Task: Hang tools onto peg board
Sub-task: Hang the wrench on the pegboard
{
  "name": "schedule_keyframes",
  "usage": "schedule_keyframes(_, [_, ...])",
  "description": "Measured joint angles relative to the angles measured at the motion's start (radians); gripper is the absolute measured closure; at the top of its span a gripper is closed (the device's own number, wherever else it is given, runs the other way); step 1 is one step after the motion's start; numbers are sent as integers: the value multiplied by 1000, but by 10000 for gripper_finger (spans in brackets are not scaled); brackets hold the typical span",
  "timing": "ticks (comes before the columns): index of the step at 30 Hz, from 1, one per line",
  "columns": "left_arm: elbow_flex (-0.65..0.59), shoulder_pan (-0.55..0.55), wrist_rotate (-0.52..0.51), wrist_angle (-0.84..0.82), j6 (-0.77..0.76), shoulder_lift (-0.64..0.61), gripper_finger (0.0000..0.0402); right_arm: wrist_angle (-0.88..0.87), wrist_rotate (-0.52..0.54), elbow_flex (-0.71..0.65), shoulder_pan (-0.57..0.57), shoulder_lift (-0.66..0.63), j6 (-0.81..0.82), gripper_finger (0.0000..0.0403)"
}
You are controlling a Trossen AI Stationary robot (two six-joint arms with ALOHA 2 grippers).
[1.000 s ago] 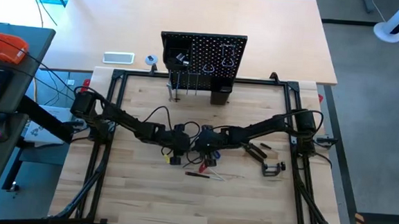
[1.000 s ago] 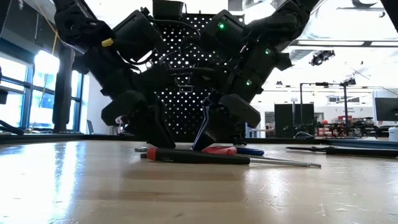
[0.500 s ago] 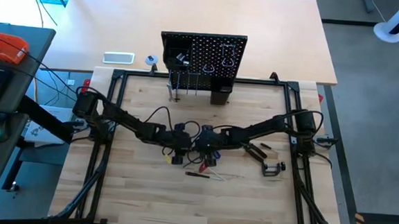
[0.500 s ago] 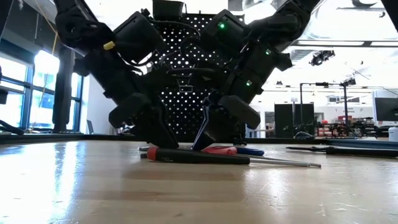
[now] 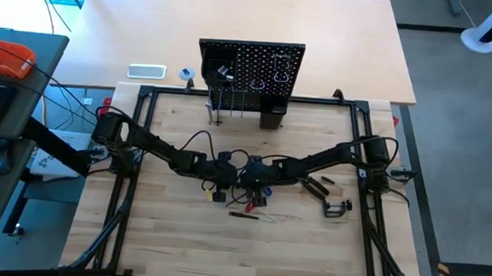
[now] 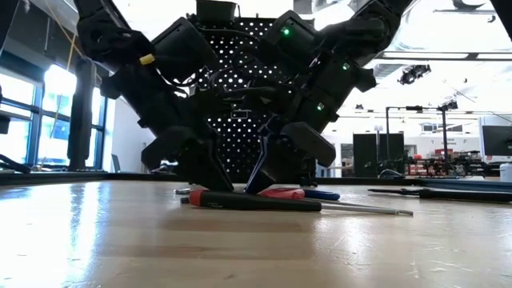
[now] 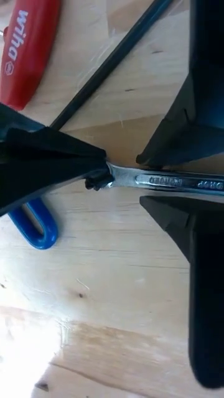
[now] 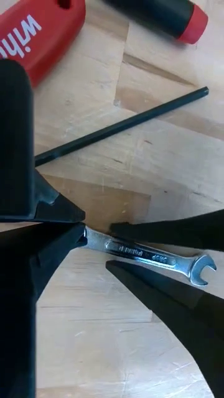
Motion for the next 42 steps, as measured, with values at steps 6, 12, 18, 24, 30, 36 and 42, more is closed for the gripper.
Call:
schedule_keyframes(6, [0,4,20,-6,70,0,377,1,-1,0,0,0,1,402])
schedule_keyframes(12, [0,0,10,-4,99,0,392,2,0,0,0,0,2,402])
schedule_keyframes(18, [-1,0,10,2,100,-8,394,1,0,0,0,-3,6,402])
schedule_keyframes(24, [-4,-6,-3,-10,108,-25,398,-35,-2,-2,-1,-29,13,403])
schedule_keyframes(30, [-4,-6,-1,-17,107,-30,401,-76,-2,-3,-1,-52,13,402])
schedule_keyframes(36, [-3,-8,3,-19,105,-30,401,-106,11,-2,11,-57,12,402])
schedule_keyframes(42, [11,-12,9,-41,111,-30,401,-103,45,-2,28,-58,10,393])
